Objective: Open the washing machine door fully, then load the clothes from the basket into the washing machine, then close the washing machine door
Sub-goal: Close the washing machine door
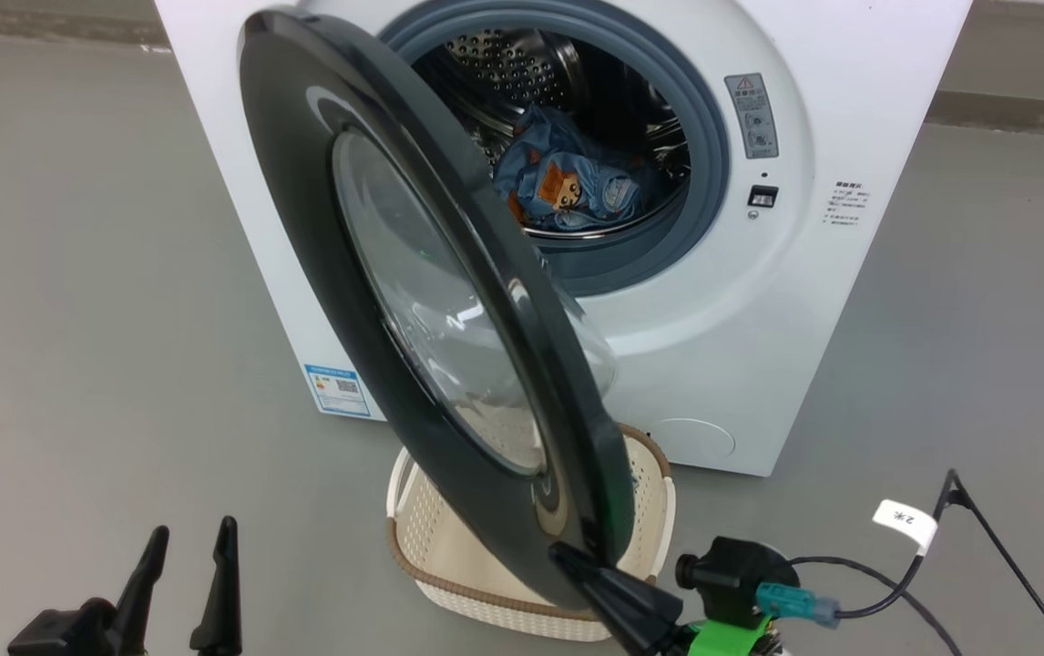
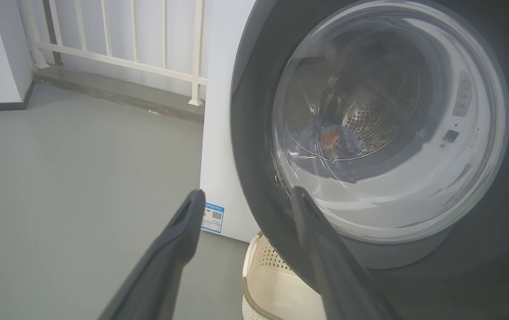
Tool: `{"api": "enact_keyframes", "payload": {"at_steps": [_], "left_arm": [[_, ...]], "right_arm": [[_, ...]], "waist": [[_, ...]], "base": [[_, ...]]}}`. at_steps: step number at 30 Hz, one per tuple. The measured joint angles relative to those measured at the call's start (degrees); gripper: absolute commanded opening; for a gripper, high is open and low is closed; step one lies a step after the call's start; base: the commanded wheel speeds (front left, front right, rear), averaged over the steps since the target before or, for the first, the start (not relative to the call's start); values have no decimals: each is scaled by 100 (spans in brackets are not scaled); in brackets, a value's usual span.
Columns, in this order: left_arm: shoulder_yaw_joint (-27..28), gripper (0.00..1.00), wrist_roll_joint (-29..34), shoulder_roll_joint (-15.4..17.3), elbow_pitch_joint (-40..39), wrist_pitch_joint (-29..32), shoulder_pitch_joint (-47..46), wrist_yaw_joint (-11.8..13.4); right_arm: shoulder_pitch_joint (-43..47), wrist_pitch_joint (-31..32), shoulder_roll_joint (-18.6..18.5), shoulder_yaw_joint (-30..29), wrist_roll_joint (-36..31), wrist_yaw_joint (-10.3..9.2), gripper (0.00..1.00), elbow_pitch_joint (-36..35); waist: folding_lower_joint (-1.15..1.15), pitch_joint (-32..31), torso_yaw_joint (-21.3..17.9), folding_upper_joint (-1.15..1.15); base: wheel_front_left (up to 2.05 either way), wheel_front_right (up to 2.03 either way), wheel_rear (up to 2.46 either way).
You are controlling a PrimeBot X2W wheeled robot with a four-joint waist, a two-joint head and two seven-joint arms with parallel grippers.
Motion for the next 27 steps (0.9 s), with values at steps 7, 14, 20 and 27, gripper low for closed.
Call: {"api": "enact_keyframes", "payload": {"at_steps": [7, 14, 20, 27], "left_arm": [[-32, 100, -4, 63, -2, 0, -8, 0], [-107, 100, -42, 113, -16, 0, -233, 0], [-129, 100, -43, 207, -44, 0, -425, 0], [-186, 100, -53, 255, -118, 0, -656, 0]], "right_arm": [[-22, 1, -36, -571, 13, 7, 0, 108], [-327, 2, -208, -1437, -85, 7, 0, 126], [-537, 1, -296, -1990, -193, 7, 0, 124], [-1043, 1, -500, -2354, -365, 7, 0, 252]], "waist": [[0, 172, 5, 0], [0, 520, 16, 0], [0, 846, 48, 0], [0, 1241, 133, 0]], "base": [[0, 0, 0], [0, 0, 0], [0, 0, 0], [0, 0, 0]]}}
